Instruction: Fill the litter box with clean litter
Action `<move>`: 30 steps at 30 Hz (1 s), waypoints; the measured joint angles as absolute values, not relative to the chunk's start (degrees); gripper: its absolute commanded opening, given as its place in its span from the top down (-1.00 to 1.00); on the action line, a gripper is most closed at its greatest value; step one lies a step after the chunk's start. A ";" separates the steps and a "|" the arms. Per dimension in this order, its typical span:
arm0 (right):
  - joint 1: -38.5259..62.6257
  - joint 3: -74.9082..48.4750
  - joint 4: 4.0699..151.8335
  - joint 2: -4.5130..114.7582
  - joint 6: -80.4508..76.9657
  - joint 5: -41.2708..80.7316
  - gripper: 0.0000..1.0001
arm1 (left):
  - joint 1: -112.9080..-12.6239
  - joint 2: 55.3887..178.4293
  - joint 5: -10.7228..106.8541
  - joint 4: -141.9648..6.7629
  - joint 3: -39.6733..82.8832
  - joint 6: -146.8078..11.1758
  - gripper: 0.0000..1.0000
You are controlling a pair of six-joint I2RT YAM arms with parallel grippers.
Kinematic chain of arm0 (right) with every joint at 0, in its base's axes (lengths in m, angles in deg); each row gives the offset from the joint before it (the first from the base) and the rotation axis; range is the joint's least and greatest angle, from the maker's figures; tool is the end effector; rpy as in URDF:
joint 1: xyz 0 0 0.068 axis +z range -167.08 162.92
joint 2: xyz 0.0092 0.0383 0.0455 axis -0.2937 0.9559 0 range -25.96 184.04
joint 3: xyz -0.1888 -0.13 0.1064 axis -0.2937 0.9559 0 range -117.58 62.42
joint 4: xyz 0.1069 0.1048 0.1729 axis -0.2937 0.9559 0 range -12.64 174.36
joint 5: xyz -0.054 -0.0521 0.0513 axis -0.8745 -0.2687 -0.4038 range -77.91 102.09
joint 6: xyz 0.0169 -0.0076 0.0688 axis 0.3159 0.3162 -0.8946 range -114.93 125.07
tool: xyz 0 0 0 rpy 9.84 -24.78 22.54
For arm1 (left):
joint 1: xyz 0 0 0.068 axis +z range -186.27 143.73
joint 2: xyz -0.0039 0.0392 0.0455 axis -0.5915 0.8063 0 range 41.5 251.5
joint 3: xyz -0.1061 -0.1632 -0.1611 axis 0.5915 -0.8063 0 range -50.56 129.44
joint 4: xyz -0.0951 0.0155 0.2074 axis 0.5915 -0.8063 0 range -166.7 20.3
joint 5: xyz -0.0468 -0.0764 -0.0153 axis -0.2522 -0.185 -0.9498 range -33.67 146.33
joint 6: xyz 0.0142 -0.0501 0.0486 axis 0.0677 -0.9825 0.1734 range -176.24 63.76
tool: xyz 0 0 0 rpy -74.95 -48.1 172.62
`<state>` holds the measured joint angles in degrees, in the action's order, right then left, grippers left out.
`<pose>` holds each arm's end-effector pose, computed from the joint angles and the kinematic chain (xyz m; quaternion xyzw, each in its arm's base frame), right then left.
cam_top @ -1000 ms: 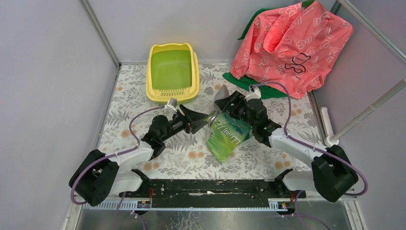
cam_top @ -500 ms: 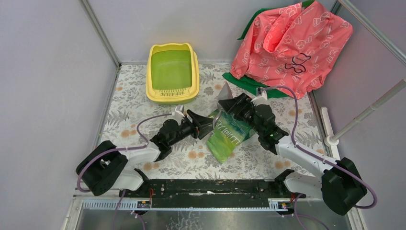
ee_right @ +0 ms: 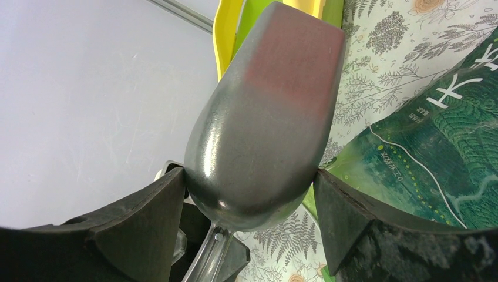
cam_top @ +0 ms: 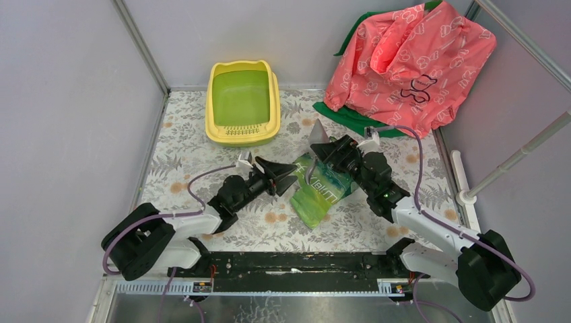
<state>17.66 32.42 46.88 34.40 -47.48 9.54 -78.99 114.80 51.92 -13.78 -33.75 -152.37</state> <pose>0.2016 0.1366 0.2709 0.1249 0.6953 0.4770 0.5229 0.1793 -0.1719 0.2034 -0.2949 0.6465 -0.6679 0.2214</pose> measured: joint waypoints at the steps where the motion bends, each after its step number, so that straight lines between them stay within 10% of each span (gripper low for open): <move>1: 17.66 32.48 46.88 34.42 -47.50 9.54 1.00 | -78.99 114.93 51.88 -13.74 -33.50 -152.37 -0.33; 30: 17.69 35.37 43.82 36.76 -48.66 9.67 1.00 | -85.91 137.36 53.32 11.46 -27.60 -161.84 -0.24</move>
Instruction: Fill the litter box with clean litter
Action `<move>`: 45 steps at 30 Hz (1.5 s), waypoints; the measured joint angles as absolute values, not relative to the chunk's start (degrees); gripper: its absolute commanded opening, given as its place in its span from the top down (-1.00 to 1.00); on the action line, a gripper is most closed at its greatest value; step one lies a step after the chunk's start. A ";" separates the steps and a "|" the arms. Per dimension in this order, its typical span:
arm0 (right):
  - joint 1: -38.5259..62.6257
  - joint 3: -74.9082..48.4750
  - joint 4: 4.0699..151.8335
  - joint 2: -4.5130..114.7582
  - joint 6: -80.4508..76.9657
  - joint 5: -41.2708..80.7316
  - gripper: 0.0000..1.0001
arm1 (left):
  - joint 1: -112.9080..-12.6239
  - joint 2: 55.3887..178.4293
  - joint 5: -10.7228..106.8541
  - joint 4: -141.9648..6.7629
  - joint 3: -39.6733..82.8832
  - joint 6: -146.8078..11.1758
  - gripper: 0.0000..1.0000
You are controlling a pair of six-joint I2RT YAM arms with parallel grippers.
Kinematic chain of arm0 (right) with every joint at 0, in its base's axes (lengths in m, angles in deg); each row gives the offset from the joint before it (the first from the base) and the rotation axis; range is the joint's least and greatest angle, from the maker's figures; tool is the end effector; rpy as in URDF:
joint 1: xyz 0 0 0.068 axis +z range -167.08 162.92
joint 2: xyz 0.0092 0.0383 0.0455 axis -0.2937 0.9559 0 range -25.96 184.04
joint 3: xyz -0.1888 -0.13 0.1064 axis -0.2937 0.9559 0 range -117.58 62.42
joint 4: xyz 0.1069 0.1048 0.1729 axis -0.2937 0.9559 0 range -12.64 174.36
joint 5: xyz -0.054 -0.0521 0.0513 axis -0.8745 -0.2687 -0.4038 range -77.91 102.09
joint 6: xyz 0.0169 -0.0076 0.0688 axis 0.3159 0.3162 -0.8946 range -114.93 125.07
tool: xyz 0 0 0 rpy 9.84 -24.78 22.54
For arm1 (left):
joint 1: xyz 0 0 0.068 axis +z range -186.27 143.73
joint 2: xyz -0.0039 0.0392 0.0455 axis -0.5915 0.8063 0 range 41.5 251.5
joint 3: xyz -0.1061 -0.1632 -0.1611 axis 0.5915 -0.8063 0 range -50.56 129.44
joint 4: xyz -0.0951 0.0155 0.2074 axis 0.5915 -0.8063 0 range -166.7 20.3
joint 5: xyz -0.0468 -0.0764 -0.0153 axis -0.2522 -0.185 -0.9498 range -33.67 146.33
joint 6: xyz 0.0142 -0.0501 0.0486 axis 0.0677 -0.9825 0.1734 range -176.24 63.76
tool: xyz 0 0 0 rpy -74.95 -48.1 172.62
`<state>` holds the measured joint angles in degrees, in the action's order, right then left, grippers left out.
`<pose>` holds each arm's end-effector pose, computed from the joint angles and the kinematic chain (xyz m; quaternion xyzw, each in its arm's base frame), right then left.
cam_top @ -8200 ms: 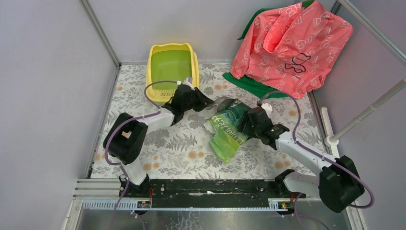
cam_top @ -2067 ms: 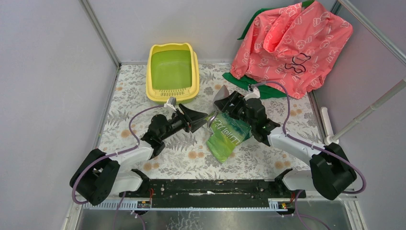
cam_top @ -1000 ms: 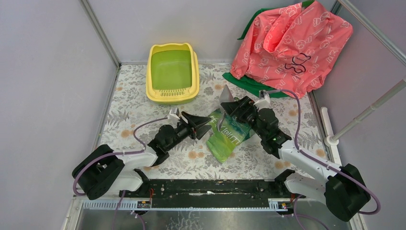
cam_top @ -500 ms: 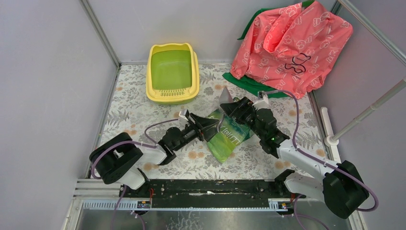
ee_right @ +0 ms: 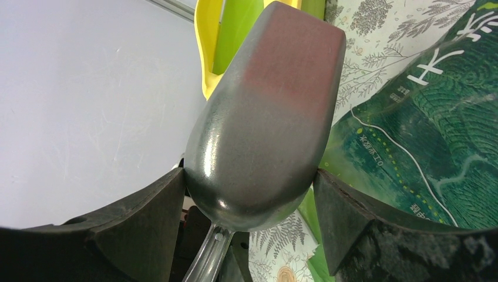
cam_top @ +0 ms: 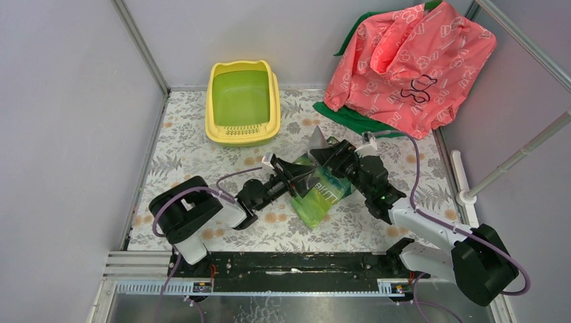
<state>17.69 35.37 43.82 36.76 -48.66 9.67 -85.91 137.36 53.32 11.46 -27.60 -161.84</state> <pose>0.2038 0.1384 0.2512 0.1330 0.7077 0.4731 0.5075 0.1886 -0.2269 0.1916 -0.2893 0.5869 -0.7421 0.1452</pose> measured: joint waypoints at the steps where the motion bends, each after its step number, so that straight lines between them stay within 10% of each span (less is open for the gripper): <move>1: 17.69 35.63 43.77 36.76 -48.75 9.70 1.00 | -86.07 137.95 53.58 11.92 -27.19 -162.14 -0.11; 11: 17.69 37.34 43.05 36.52 -49.38 9.13 1.00 | -87.05 143.02 53.08 14.74 -23.65 -163.32 1.00; 23: 17.69 31.17 60.30 26.18 -45.28 9.56 -0.23 | -86.31 132.26 39.03 -17.19 -11.01 -147.24 1.00; 33: 17.82 12.53 91.99 19.60 -34.72 5.52 -0.37 | -87.99 120.88 41.26 -69.08 10.23 -115.30 1.00; 45: 17.80 -0.83 112.67 22.25 -28.80 4.10 -0.39 | -103.90 121.40 74.00 -107.22 21.03 -98.23 1.00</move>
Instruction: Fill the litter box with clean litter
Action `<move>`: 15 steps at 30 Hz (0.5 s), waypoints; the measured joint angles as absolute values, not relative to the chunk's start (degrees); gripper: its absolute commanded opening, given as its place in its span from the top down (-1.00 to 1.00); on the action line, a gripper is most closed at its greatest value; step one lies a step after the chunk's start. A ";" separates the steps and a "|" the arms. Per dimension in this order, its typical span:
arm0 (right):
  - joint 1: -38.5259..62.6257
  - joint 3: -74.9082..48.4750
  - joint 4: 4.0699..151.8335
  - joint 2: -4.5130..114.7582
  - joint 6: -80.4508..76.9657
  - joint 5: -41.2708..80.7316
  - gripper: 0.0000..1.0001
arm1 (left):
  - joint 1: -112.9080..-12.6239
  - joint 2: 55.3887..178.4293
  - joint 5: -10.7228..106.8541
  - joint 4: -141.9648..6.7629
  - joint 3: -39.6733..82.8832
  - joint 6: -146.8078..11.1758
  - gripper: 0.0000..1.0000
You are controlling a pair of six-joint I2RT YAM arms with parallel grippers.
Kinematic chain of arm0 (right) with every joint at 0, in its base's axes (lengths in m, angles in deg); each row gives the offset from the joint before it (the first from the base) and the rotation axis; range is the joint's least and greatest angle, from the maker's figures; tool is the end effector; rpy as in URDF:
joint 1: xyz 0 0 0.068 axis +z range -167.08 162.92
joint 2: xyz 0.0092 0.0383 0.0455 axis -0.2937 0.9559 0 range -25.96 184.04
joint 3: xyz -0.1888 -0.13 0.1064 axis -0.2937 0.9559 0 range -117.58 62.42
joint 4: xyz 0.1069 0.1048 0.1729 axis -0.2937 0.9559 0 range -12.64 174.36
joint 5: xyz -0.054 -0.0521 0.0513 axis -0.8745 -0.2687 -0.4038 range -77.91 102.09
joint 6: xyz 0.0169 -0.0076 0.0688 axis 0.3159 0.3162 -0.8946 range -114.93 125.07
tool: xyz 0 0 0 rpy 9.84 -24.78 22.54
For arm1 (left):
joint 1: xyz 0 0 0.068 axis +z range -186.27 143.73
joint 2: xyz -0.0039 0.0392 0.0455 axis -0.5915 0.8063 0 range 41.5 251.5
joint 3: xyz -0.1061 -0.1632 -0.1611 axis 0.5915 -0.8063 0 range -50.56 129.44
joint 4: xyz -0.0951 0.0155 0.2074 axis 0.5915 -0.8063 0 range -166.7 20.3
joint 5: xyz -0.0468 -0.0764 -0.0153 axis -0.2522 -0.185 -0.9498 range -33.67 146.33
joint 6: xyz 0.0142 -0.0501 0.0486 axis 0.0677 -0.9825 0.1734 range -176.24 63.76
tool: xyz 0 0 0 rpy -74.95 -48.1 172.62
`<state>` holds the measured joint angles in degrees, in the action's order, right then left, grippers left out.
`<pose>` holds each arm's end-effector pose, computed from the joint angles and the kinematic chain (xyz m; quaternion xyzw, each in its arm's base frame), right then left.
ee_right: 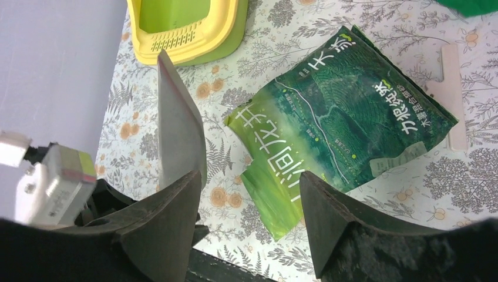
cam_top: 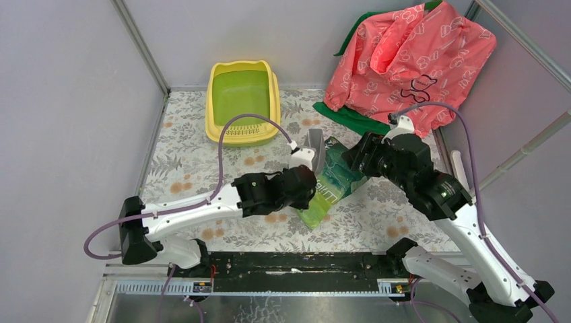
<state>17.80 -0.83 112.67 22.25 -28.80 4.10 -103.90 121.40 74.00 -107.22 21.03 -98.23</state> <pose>0.1431 0.0898 0.3614 0.0326 0.8188 0.2748 0.5029 0.1244 -0.2560 0.2888 0.1468 0.9056 -0.2217 0.3304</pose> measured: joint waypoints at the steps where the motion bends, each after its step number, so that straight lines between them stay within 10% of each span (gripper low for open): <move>1: 17.82 -1.87 113.23 22.66 -28.55 4.23 -0.39 | -104.78 121.40 76.10 -108.82 21.03 -97.82 1.00; 15: 17.34 -12.93 120.34 33.02 -21.84 13.87 -0.39 | -118.63 120.46 95.46 -117.23 21.33 -90.21 1.00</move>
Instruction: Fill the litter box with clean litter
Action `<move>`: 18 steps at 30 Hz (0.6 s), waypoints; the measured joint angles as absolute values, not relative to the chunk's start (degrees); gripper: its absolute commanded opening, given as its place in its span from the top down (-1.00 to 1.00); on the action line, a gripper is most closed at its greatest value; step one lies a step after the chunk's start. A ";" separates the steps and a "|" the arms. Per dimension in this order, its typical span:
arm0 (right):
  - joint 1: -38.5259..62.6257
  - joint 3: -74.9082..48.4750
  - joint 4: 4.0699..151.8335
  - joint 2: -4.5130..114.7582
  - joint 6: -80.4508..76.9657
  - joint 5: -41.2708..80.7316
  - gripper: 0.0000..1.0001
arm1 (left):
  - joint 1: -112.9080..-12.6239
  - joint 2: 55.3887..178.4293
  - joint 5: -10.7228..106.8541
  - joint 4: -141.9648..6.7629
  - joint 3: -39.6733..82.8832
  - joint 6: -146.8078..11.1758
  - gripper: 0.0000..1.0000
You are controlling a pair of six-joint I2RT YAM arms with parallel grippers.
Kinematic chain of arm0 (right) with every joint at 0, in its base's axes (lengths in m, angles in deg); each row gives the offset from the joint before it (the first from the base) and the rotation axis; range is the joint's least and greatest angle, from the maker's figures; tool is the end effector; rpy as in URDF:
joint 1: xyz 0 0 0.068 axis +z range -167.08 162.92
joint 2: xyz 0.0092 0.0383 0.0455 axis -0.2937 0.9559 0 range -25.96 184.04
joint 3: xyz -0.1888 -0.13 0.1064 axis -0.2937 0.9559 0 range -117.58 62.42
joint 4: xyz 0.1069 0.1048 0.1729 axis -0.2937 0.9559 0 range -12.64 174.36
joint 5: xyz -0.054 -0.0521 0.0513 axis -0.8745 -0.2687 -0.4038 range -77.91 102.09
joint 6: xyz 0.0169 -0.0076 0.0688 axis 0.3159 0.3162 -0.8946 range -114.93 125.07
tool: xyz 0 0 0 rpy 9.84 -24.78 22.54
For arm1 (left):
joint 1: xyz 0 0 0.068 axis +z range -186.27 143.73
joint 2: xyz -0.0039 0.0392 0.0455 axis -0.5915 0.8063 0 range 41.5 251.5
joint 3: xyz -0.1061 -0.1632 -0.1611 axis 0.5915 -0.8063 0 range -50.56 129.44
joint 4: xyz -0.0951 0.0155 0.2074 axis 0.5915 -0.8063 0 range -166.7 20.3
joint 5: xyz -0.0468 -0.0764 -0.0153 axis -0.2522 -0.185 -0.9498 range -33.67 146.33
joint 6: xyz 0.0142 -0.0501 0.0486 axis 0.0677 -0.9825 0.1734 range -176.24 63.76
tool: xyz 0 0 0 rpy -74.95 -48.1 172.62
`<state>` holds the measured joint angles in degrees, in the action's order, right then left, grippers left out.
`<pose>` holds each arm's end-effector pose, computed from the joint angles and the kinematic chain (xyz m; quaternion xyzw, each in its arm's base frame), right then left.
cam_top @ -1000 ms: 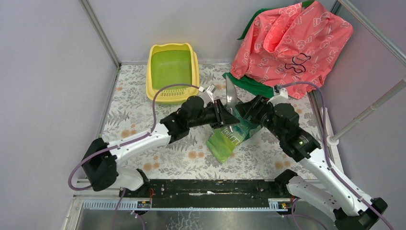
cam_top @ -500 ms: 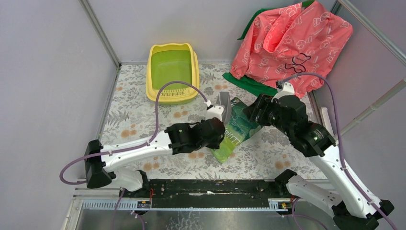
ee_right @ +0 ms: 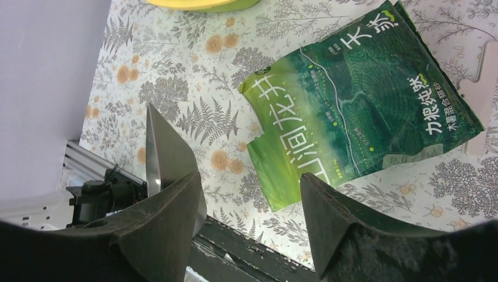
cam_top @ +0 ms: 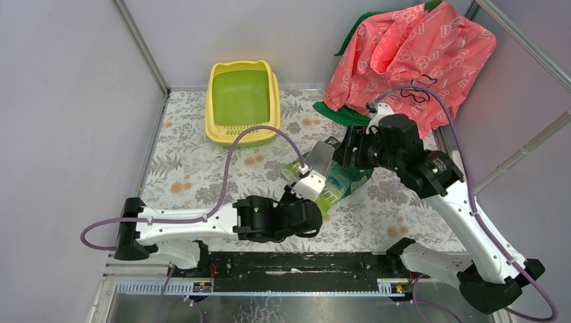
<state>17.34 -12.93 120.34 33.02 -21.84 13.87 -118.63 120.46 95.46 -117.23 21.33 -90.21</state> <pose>0.1619 0.1131 0.3792 -0.0639 0.8484 0.2793 0.4451 0.0709 -0.2510 0.2885 0.2750 0.8605 -0.0752 0.4222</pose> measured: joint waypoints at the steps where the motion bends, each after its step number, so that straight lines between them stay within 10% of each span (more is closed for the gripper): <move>1: 17.07 -13.09 120.80 33.24 -21.50 14.75 -0.38 | -119.27 120.42 95.88 -117.30 21.33 -89.91 1.00; 18: 16.09 -24.17 125.82 32.96 -20.25 17.24 -0.38 | -122.77 116.53 97.76 -117.82 20.09 -87.13 1.00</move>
